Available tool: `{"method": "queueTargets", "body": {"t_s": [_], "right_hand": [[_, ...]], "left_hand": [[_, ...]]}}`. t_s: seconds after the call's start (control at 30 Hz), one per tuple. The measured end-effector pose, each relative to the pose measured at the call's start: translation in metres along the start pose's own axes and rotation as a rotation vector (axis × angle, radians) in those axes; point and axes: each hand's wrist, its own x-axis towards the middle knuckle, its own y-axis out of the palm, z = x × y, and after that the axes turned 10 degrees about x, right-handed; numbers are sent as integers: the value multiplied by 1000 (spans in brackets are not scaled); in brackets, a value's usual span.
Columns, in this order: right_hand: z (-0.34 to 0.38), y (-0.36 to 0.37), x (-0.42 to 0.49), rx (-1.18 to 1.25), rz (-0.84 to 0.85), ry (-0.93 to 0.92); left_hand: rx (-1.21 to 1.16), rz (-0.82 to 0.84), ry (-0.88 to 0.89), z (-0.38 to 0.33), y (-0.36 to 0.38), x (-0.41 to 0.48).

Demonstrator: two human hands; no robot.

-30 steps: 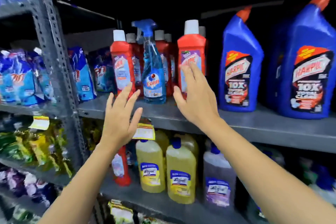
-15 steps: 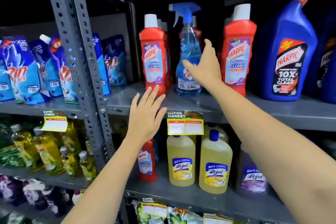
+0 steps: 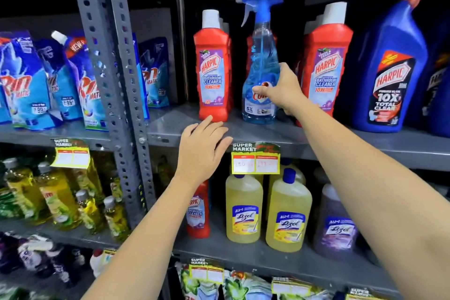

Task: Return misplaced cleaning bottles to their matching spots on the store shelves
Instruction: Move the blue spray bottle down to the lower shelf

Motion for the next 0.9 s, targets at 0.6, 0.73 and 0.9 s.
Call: {"method": "queueTargets", "body": {"t_s": [0.6,0.73,0.9], "right_hand": [[14,-32,-208,381,95,-202],[-44,-5,-244,311,178,-48],[-137,29,-264,202,216,245]], "left_hand": [[-212,121,-30,-14,36,-155],[-197,560,54,-12,76,-221],[-57,932,41,-2,108,-260]]}}
